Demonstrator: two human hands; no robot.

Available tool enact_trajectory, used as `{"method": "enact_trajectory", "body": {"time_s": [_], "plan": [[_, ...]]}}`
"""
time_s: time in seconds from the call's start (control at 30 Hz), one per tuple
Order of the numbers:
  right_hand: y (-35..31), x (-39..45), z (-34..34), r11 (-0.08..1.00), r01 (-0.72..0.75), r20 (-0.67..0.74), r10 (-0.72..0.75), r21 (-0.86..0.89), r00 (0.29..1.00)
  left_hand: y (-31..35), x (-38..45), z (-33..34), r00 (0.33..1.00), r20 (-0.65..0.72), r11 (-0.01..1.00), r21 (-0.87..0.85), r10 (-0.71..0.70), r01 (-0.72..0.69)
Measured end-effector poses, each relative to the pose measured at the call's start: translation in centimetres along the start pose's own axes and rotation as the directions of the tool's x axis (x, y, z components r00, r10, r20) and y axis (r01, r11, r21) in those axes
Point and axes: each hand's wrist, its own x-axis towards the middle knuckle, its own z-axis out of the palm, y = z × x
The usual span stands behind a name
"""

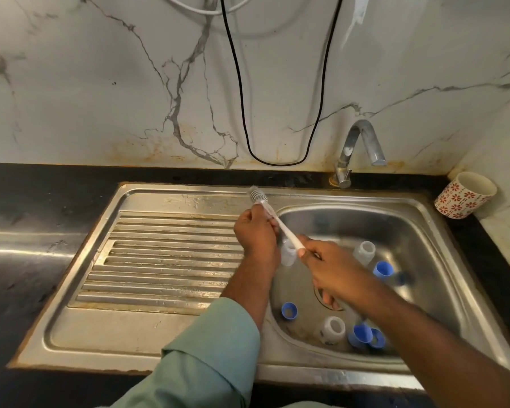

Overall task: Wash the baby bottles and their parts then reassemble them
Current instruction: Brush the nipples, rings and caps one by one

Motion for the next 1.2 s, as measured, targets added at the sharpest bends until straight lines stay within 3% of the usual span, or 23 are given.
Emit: {"method": "enact_trajectory", "body": {"time_s": [0.2, 0.3, 0.43, 0.57, 0.73, 0.87, 1.0, 1.1, 1.2], "plan": [[2.0, -2.8, -2.0, 0.997, 0.018, -0.111, -0.009, 0.077, 0.994, 2.1, 2.1, -1.7, 0.975, 0.083, 0.932, -0.286, -0.208, 0.224], [2.4, -3.9, -1.6, 0.998, 0.042, -0.081, -0.038, 0.043, 0.996, 2.4, 1.8, -1.6, 0.947, 0.151, 0.866, -0.386, -0.283, 0.319], [2.4, -3.8, -0.7, 0.996, 0.081, -0.070, -0.084, -0.037, 0.994, 2.1, 1.2, -0.7, 0.905, 0.231, 0.820, -0.384, -0.358, 0.423], [1.3, -2.6, -0.4, 0.996, 0.073, -0.078, -0.077, -0.053, 0.994, 1.4, -0.1, 0.0, 0.897, 0.272, 0.895, -0.190, -0.348, 0.405], [2.2, -3.9, -0.2, 0.972, 0.133, -0.035, -0.142, -0.192, 0.989, 3.2, 1.2, -0.1, 0.946, 0.061, 0.908, -0.267, -0.318, 0.322], [2.2, -2.0, 0.2, 0.971, 0.125, -0.065, -0.141, -0.204, 0.988, 2.8, 0.3, 0.5, 0.964, 0.070, 0.935, -0.238, -0.255, 0.265], [2.5, -2.5, 0.5, 0.955, 0.174, -0.011, -0.182, -0.241, 0.983, 3.9, 1.6, -0.2, 0.963, -0.027, 0.929, -0.273, -0.267, 0.250], [2.1, -2.0, 0.7, 0.962, 0.164, -0.018, -0.172, -0.218, 0.985, 3.1, 0.6, 0.2, 0.977, 0.033, 0.974, -0.077, -0.210, 0.212], [1.4, -0.3, 0.3, 0.967, 0.149, -0.064, -0.165, -0.205, 0.984, 2.3, -0.3, 0.7, 0.974, 0.096, 0.978, -0.016, -0.203, 0.206]]}}
